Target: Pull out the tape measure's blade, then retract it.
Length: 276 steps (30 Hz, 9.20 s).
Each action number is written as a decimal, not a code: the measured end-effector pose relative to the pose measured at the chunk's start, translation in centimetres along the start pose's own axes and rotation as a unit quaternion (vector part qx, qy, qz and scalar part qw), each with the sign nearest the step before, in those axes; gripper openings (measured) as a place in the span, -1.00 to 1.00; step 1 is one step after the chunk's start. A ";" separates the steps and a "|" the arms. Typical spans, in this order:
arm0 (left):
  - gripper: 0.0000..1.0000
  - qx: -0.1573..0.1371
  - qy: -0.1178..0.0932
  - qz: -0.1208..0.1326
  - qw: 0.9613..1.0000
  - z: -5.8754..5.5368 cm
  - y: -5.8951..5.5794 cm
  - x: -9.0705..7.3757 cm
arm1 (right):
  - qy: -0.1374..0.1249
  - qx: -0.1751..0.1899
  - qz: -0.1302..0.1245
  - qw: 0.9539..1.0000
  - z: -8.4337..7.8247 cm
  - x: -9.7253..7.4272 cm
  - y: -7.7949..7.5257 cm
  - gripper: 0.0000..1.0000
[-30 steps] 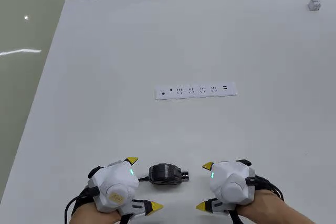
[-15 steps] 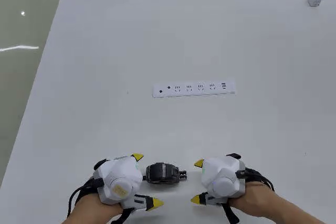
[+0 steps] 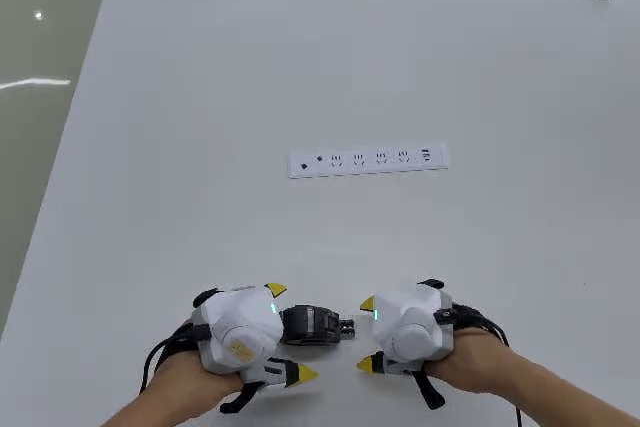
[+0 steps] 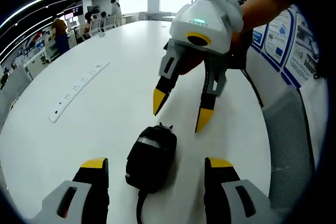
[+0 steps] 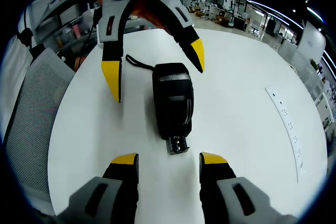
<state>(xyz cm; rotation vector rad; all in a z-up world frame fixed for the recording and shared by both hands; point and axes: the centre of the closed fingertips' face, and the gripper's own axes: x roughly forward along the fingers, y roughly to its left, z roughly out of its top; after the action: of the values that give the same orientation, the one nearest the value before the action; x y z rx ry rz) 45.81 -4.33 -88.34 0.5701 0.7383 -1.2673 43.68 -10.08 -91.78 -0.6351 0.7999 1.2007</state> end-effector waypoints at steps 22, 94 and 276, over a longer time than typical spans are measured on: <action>0.21 0.018 0.004 -0.019 1.000 0.1 -0.1 2.6 | 0.004 -0.025 0.010 1.000 0.0 1.4 -0.8 -0.25; -0.19 0.069 0.021 -0.013 0.997 -0.2 0.7 3.9 | -0.028 -0.060 0.043 0.997 0.2 2.7 -1.3 -0.72; -0.21 0.077 0.032 -0.009 0.996 -0.2 0.8 4.0 | 0.041 0.035 0.012 0.998 -16.7 -9.6 -4.1 -0.77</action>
<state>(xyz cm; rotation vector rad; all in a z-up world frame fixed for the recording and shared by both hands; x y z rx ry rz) 47.09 -6.53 -91.59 0.7336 0.7050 -1.3351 42.81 -29.65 -93.49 -0.6210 0.9165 1.1693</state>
